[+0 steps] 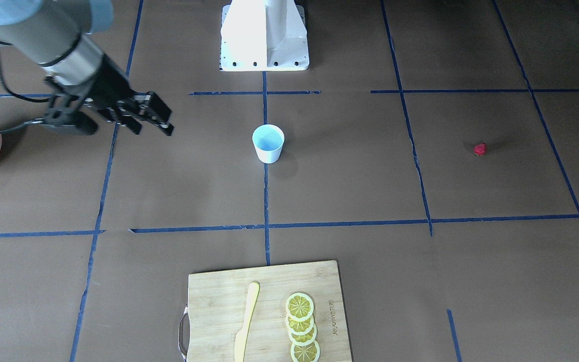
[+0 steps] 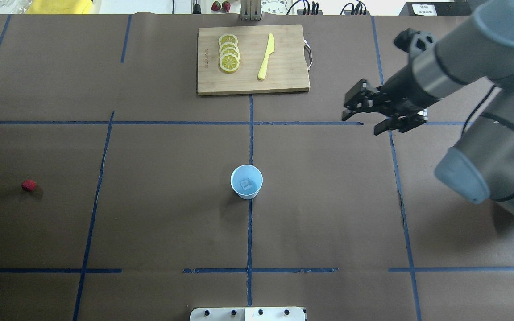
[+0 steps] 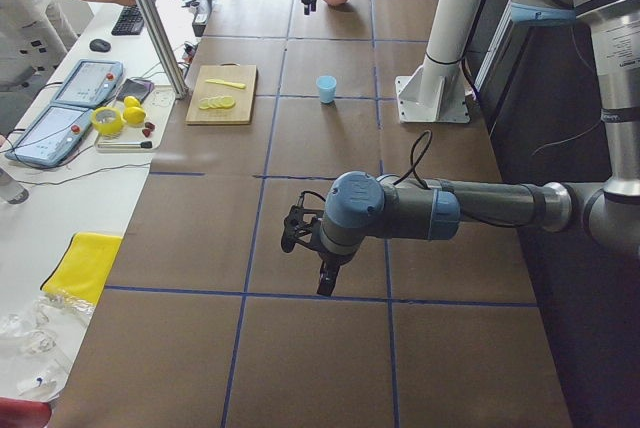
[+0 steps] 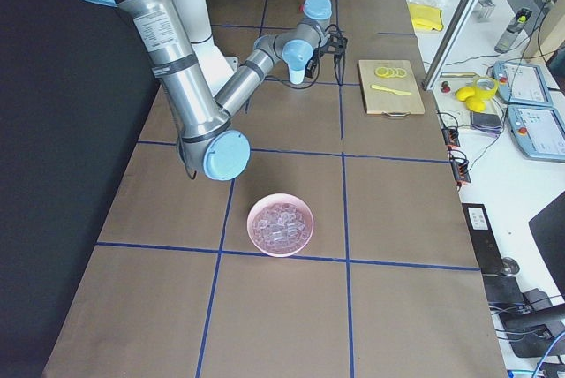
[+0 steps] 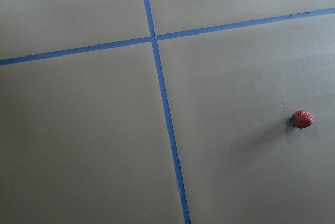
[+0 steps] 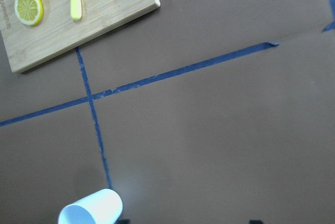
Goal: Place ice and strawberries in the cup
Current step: 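Move the right gripper back to the pink bowl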
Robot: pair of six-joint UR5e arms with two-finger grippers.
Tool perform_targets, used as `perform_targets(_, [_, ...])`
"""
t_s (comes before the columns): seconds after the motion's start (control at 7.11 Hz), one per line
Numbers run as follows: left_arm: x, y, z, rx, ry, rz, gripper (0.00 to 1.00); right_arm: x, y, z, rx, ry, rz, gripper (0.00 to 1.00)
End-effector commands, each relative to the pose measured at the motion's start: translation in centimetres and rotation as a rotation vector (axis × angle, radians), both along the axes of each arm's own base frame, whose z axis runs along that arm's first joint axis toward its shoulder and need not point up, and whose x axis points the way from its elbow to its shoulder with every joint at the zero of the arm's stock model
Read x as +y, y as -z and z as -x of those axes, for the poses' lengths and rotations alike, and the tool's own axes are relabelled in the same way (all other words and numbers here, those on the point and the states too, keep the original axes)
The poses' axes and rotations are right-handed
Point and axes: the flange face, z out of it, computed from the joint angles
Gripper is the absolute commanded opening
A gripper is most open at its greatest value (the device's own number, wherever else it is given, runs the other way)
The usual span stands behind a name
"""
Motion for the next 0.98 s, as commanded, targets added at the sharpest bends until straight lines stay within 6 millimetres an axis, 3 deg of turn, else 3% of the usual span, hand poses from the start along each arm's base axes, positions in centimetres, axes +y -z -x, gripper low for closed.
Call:
perform_targets(0.0, [0.0,-0.2,0.0,0.000,0.000,0.005,1.00,1.5,-10.1,-10.6,0.078,0.073,-0.158,0.86])
perform_targets(0.14, [0.0,-0.3,0.0,0.000,-0.001,0.007,1.00,3.1,-15.2,-14.1,0.133,0.145,-0.264,0.86])
perform_targets(0.42, [0.0,0.0,0.0,0.001,-0.001,0.000,1.00,6.1,-22.7,-19.9,0.219,0.272,-0.435,0.86])
perform_targets(0.84, [0.0,0.0,0.0,0.001,-0.002,-0.001,1.00,6.3,-32.9,-23.2,0.322,0.466,-0.567,0.88])
